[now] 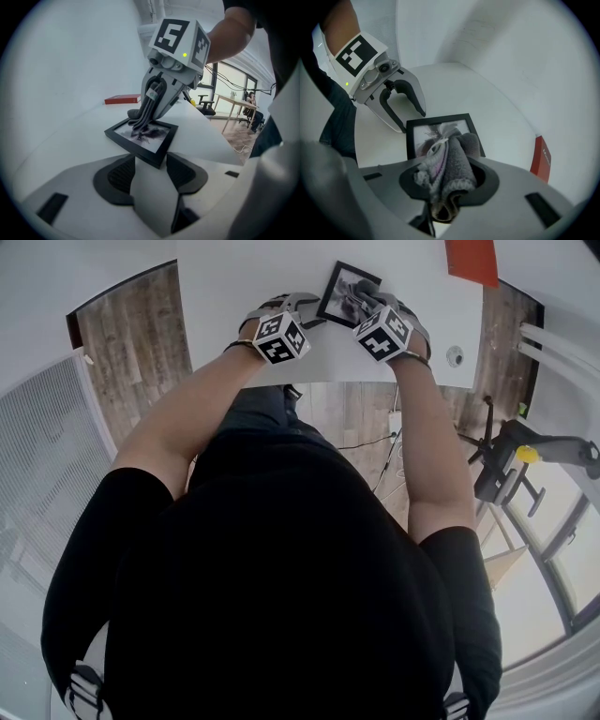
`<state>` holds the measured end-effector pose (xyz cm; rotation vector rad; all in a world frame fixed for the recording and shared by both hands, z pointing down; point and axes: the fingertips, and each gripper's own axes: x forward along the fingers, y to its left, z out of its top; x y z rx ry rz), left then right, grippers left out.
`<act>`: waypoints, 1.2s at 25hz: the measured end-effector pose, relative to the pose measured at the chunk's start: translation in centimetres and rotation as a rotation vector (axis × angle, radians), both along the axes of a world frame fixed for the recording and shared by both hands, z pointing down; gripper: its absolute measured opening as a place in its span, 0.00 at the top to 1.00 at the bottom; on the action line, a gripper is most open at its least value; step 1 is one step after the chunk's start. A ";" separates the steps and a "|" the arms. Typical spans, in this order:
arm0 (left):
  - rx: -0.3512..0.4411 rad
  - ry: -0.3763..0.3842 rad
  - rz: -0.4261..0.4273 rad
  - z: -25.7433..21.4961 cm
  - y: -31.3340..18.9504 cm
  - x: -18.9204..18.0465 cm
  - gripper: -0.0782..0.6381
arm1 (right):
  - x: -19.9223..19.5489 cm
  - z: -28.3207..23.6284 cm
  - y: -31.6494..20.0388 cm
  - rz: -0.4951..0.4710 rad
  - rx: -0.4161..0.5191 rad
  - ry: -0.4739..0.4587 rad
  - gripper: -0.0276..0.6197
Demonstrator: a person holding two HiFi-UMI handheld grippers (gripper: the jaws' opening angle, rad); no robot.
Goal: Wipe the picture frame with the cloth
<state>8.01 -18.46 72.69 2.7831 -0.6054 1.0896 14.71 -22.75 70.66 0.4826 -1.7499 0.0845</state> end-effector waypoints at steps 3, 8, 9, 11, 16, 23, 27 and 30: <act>0.005 0.001 0.000 0.0 0.0 0.0 0.58 | -0.1 -0.1 0.9 -0.009 -0.009 -0.003 0.80; 0.008 0.001 -0.001 0.0 0.0 0.0 0.58 | -0.3 0.0 2.3 -0.031 -0.025 -0.003 0.80; 0.008 0.000 -0.002 0.0 0.0 0.0 0.58 | -0.3 0.0 2.6 -0.037 -0.030 -0.002 0.80; 0.006 0.000 -0.003 0.1 -0.1 0.1 0.58 | -0.4 0.0 3.2 -0.047 -0.038 0.001 0.80; 0.004 -0.001 -0.004 0.0 -0.1 0.1 0.58 | -0.4 0.1 4.5 -0.053 -0.057 0.001 0.80; 0.002 0.000 -0.002 0.0 -0.1 0.2 0.58 | -0.7 0.0 5.7 -0.067 -0.068 0.004 0.80; 0.005 -0.001 -0.003 0.1 -0.1 0.1 0.59 | -0.7 0.2 6.1 -0.067 -0.068 0.003 0.80; 0.006 -0.001 -0.003 0.0 -0.1 0.1 0.59 | -0.8 -0.1 6.2 -0.063 -0.066 0.000 0.80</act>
